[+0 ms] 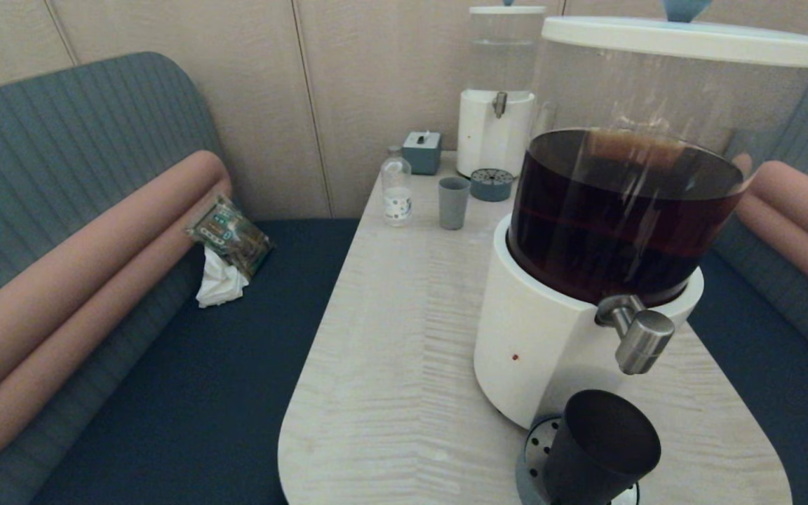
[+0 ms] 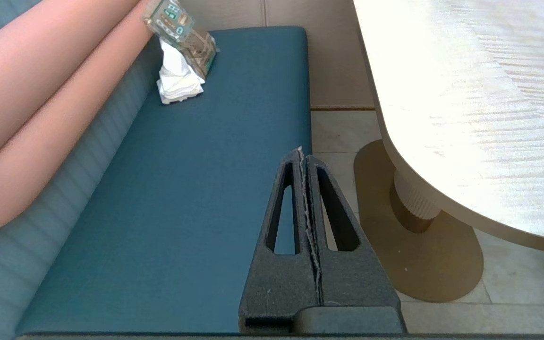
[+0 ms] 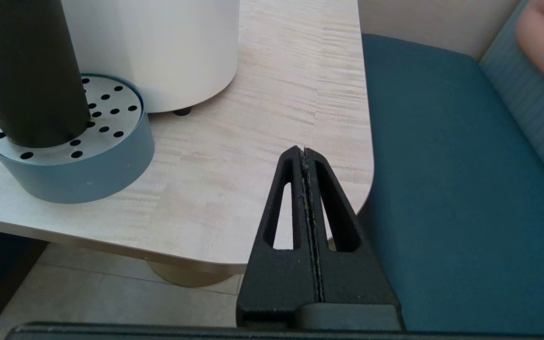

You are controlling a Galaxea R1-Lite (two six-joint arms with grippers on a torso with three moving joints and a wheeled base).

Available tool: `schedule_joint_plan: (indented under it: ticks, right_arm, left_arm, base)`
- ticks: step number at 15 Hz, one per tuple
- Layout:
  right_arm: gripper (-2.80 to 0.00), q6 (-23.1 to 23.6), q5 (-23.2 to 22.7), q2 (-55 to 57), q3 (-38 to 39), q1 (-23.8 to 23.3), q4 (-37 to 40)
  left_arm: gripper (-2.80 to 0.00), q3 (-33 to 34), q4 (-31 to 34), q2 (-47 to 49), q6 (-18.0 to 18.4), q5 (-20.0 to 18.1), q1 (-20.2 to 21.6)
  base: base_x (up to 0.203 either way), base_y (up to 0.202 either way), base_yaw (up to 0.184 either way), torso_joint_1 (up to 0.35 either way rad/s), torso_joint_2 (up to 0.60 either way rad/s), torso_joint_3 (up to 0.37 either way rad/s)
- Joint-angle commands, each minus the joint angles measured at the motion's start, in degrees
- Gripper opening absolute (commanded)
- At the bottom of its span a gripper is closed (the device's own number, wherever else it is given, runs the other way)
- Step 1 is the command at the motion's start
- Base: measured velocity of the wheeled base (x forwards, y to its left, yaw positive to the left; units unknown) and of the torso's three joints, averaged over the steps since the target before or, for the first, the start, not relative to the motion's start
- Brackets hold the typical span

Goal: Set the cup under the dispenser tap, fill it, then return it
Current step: Turn on the faucet

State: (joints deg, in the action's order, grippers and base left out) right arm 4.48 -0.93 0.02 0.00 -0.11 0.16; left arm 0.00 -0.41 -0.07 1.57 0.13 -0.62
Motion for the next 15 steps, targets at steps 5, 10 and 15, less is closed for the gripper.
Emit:
schedule_joint_plan:
  ticks: [5, 10, 15]
  right_arm:
    - [-2.8, -0.43, 0.5, -0.29, 0.53, 0.02, -0.55]
    - [-2.8, -0.74, 0.22, 1.31, -16.23, 0.02, 3.01]
    - [-2.8, -2.66, -5.54, 19.48, -39.8, 0.0, 7.44]
  left_arm:
    - [-2.8, 0.0, -0.02, -0.01, 0.01, 0.04, 0.01]
    - [-2.8, 0.0, -0.02, -0.01, 0.01, 0.04, 0.01]
    - [-2.8, 0.0, -0.02, -0.01, 0.01, 0.04, 0.01]
  base:
    - [0.0, 0.0, 0.0, 0.0, 0.0, 0.0]
    - [0.0, 0.0, 0.0, 0.0, 0.0, 0.0]
    - [0.0, 0.0, 0.0, 0.0, 0.0, 0.0]
